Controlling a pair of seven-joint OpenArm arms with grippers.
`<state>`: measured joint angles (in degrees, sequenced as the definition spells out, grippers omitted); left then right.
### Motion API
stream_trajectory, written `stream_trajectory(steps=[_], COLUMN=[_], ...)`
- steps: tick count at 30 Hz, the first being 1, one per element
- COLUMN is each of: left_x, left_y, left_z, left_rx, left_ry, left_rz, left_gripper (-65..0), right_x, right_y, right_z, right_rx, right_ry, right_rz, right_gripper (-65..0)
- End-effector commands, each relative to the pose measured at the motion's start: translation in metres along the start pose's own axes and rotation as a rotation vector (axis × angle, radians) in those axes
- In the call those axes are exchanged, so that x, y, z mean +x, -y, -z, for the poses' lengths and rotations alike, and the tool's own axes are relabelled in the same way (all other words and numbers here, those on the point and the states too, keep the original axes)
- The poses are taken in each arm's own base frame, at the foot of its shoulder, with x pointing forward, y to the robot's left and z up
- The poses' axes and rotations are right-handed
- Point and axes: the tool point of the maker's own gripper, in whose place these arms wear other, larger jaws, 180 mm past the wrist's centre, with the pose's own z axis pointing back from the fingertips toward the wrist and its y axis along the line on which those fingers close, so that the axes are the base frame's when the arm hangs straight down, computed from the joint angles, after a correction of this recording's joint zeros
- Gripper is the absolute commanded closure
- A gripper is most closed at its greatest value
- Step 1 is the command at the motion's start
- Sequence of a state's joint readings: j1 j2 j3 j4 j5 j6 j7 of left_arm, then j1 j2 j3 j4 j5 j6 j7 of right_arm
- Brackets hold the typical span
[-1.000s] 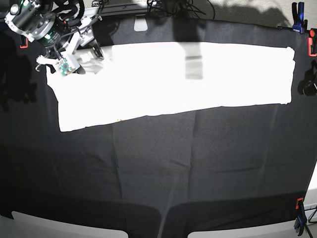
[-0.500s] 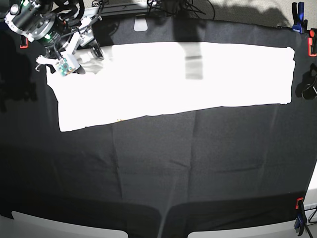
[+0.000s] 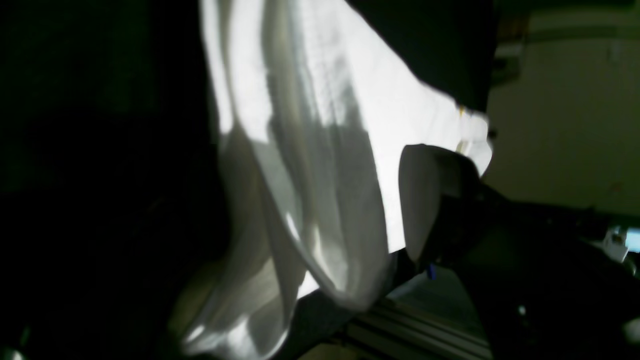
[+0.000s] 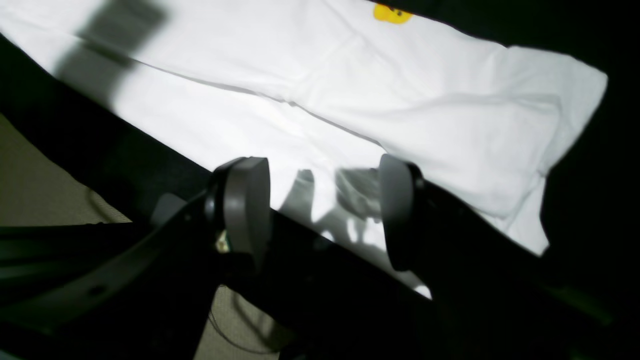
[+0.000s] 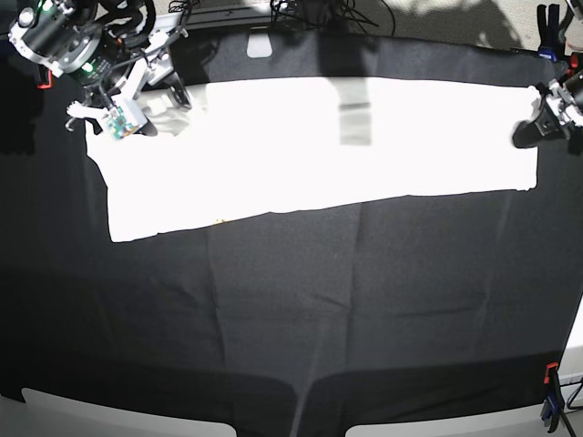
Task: Layout the t-shirt on the table in an organized manner, then fold the t-shirt properly
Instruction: 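Move the left gripper to the strip's end and grasp it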
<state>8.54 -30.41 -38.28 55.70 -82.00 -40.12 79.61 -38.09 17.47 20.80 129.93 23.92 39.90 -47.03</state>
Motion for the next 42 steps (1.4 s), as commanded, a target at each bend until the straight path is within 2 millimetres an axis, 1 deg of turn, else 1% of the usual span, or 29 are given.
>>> stream_trajectory(steps=[1, 5, 9, 27, 32, 33, 35, 40, 42], left_x=[0.006, 0.005, 0.015, 0.02, 0.015, 0.015, 0.016, 0.016, 0.016], left_y=[-0.004, -0.005, 0.007, 0.009, 0.007, 0.007, 0.007, 0.008, 0.008], left_z=[-0.008, -0.009, -0.009, -0.007, -0.003, -0.002, -0.002, -0.002, -0.002], left_rx=[0.04, 0.045, -0.02, -0.025, -0.015, -0.017, -0.018, -0.018, -0.021], left_ry=[-0.021, -0.026, 0.033, 0.038, 0.023, 0.024, 0.025, 0.026, 0.028], left_rz=[0.031, 0.031, 0.019, 0.027, 0.026, 0.025, 0.026, 0.027, 0.026], left_gripper=[-45.5, -45.5, -45.5, -45.0, -44.3, -43.0, -37.9, -21.4, -18.2], right_x=[0.009, 0.008, 0.008, 0.008, 0.008, 0.008, 0.008, 0.008, 0.008], right_y=[0.0, 0.0, 0.0, 0.0, 0.0, 0.0, 0.0, 0.0, 0.0], right_z=[-0.003, -0.003, -0.003, -0.003, -0.003, -0.003, -0.003, -0.003, -0.003], right_rx=[0.001, 0.001, 0.001, 0.001, 0.001, 0.001, 0.001, 0.001, 0.001], right_ry=[0.031, 0.027, 0.028, 0.028, 0.028, 0.028, 0.028, 0.028, 0.029], right_rz=[-0.015, -0.014, -0.015, -0.014, -0.014, -0.014, -0.014, -0.014, -0.014], right_gripper=[-33.6, -33.6, -33.6, -33.6, -33.6, -33.6, -33.6, -33.6, -33.6])
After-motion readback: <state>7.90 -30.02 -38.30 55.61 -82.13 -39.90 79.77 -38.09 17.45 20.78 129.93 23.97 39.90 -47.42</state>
